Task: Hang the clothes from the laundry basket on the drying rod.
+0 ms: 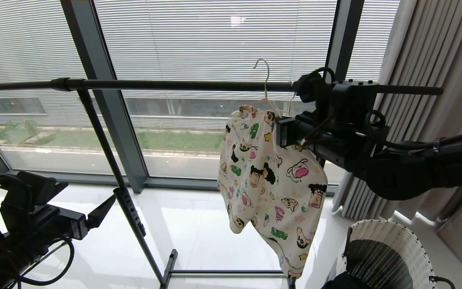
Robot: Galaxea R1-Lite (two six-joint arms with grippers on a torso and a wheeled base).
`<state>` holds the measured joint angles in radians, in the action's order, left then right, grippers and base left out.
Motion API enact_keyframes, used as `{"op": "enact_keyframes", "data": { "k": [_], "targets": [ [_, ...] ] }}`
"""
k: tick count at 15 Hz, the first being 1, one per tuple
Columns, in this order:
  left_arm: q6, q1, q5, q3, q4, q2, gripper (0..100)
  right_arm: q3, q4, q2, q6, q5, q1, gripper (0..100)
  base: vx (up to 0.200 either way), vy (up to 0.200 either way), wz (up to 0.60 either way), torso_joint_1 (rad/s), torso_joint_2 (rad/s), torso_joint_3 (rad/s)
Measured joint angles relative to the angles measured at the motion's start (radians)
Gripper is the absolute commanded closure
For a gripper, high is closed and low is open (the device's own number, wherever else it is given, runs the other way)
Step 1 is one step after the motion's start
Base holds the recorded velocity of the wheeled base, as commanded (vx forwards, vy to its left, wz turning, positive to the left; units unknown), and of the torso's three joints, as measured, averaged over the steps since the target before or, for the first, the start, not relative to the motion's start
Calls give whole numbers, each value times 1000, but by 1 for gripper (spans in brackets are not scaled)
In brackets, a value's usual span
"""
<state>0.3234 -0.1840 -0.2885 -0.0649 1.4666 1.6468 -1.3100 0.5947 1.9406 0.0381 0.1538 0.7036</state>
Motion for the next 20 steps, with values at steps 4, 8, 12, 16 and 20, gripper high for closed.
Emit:
{"op": "enact_keyframes", "data": {
  "k": [4,8,12,16,20],
  "targets": [
    [-1,49,1,25,1,-12,0,-52,0,52,-2,0,-21,100,0,0,0,0,0,0],
    [-1,58,1,30,2,-19,0,-60,-1,79,-3,1,-24,100,0,0,0,0,0,0],
    [-1,61,1,41,4,-26,0,-61,-1,97,-2,1,-25,100,0,0,0,0,0,0],
    [-1,64,1,60,5,-31,0,-61,-1,104,-1,1,-26,100,0,0,0,0,0,0],
    [0,65,1,63,5,-34,0,-61,-1,106,-1,1,-33,100,0,0,0,0,0,0]
  ]
}}
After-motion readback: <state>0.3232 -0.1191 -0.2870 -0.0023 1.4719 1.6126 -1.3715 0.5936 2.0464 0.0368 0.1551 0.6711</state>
